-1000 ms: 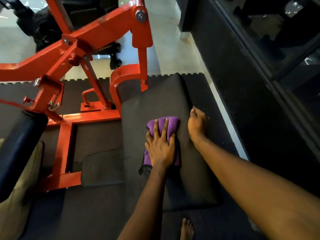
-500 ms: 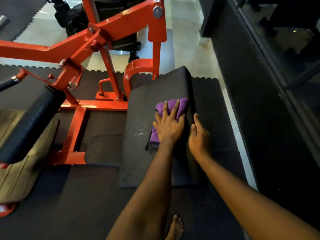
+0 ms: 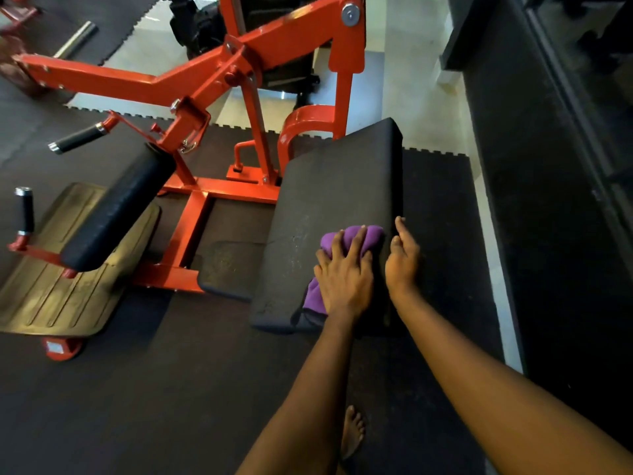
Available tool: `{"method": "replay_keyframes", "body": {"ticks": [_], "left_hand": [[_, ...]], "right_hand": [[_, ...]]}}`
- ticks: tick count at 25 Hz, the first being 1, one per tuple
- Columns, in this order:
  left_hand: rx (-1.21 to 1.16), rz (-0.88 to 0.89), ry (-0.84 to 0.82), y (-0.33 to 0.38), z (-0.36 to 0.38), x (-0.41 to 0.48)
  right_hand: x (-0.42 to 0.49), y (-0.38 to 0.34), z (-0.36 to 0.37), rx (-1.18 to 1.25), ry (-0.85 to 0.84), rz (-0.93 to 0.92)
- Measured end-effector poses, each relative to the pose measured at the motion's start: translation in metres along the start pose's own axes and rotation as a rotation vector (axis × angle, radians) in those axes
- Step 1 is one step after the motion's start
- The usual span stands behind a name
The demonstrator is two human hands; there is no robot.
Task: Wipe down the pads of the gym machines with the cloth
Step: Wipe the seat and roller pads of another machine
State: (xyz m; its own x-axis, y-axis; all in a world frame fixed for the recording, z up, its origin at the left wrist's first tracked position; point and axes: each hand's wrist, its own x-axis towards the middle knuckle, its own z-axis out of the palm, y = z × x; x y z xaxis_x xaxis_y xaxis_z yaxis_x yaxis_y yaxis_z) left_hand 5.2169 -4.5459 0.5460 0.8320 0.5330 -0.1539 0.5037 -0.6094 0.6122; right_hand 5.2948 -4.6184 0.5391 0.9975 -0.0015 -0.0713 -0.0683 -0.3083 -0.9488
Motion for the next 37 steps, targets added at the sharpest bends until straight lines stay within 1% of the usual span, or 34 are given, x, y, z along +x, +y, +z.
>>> {"method": "replay_keyframes", "body": {"ticks": [2, 3, 5, 7, 9, 11, 13, 14, 16, 18, 20, 21, 22, 25, 26, 29, 32, 33, 35, 37], "left_hand": [[-0.050, 0.020, -0.018, -0.007, 0.002, -0.003], [-0.033, 0.036, -0.007, -0.016, 0.002, -0.010], [0.004, 0.037, 0.023, -0.037, 0.004, -0.023], [0.022, -0.044, 0.036, -0.061, 0.005, -0.020], [0.058, -0.156, 0.048, -0.084, 0.003, -0.007], [0.072, -0.217, 0.066, -0.105, 0.000, 0.009], [0.057, -0.219, 0.110, -0.103, 0.000, 0.014], [0.039, -0.192, 0.133, -0.090, 0.002, 0.012], [-0.012, -0.049, 0.142, -0.050, 0.003, 0.002], [-0.036, 0.091, 0.081, -0.017, 0.004, -0.011], [-0.045, 0.117, 0.018, -0.010, 0.004, -0.019], [-0.036, 0.102, 0.020, -0.018, 0.004, -0.020], [-0.015, 0.069, 0.036, -0.030, 0.004, -0.019], [0.027, -0.104, 0.077, -0.069, 0.004, -0.011], [0.036, -0.147, 0.091, -0.081, 0.005, -0.008], [0.023, -0.247, 0.125, -0.115, 0.001, 0.007], [-0.041, -0.360, 0.118, -0.155, -0.005, 0.019], [-0.058, -0.339, 0.136, -0.165, -0.005, 0.019], [-0.061, -0.157, 0.196, -0.166, 0.000, 0.009], [-0.085, 0.011, 0.218, -0.139, 0.005, 0.011]], "right_hand": [[-0.008, 0.003, -0.002, 0.006, 0.012, 0.020], [-0.012, 0.003, -0.001, -0.033, 0.007, 0.016], [-0.021, -0.001, 0.004, -0.251, 0.023, 0.002], [-0.030, -0.003, 0.013, -0.416, 0.061, -0.047], [-0.032, -0.001, 0.015, -0.449, 0.093, -0.101], [-0.031, 0.000, 0.012, -0.373, 0.109, -0.092], [-0.027, -0.003, 0.007, -0.175, 0.114, -0.030], [-0.024, -0.002, 0.006, -0.062, 0.113, -0.012], [-0.021, 0.002, 0.001, 0.119, 0.121, 0.031], [-0.017, 0.003, -0.005, 0.176, 0.126, 0.075], [-0.019, -0.001, -0.009, 0.177, 0.113, 0.107], [-0.022, -0.005, -0.007, 0.118, 0.093, 0.099], [-0.026, -0.009, 0.000, -0.023, 0.084, 0.087], [-0.047, -0.013, 0.029, -0.666, 0.112, 0.036], [-0.052, -0.012, 0.036, -0.788, 0.130, 0.014], [-0.054, -0.009, 0.043, -0.941, 0.157, -0.012], [-0.054, -0.008, 0.044, -0.988, 0.183, -0.009], [-0.055, -0.009, 0.045, -0.983, 0.188, -0.015], [-0.057, -0.008, 0.045, -0.986, 0.183, -0.024], [-0.055, -0.008, 0.045, -1.002, 0.174, -0.014]]}}
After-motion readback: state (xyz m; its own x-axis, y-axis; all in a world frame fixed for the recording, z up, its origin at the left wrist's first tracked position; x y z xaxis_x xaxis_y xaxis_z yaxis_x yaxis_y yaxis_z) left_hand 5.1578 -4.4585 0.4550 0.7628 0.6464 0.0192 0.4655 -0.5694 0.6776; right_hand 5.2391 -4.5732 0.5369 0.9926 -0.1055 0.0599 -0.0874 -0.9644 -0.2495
